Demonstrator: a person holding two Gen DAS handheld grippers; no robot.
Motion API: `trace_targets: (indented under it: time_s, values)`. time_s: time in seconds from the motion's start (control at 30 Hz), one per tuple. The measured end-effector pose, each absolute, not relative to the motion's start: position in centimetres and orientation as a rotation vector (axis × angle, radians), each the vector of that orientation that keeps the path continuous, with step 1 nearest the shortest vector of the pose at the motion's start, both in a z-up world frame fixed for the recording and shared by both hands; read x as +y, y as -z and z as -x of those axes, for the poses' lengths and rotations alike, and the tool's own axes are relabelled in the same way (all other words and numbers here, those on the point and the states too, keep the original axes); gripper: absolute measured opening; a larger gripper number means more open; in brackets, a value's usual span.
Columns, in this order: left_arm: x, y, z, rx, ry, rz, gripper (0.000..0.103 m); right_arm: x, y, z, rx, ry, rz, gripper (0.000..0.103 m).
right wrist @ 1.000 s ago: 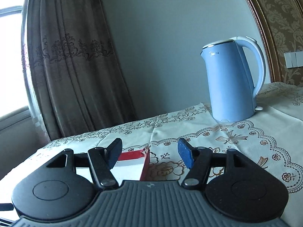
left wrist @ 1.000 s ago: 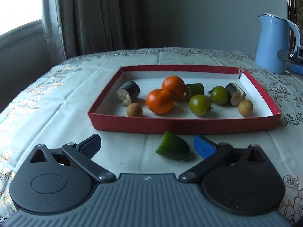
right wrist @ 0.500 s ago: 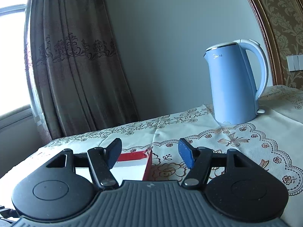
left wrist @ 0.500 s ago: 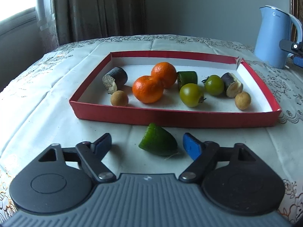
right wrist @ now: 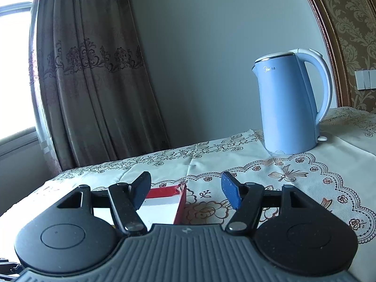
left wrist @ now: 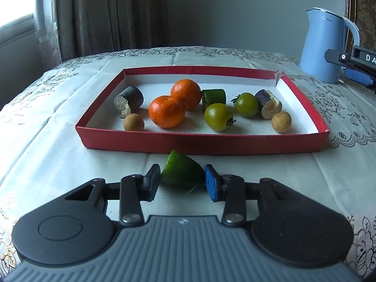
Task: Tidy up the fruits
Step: 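Carry the lime wedge into the red box and open the left gripper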
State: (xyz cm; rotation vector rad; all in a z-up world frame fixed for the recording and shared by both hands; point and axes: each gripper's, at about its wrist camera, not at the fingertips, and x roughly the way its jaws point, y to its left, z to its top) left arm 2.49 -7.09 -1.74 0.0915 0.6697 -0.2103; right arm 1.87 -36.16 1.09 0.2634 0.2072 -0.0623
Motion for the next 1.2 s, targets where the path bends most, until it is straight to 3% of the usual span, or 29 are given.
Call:
trace_targets:
  time_s: [0.5,1.2]
  values:
    - [-8.1,-4.3,-4.5,0.476,0.198,-0.128,0.037,-36.4,-1.0,-1.8,0.203,0.073,-0.275,0.066]
    - [-10.7,-0.6,-9.7,0.56,0.18,-0.166,0.037,-36.0,-1.0,-2.2,0.215,0.057,-0.264,0.066]
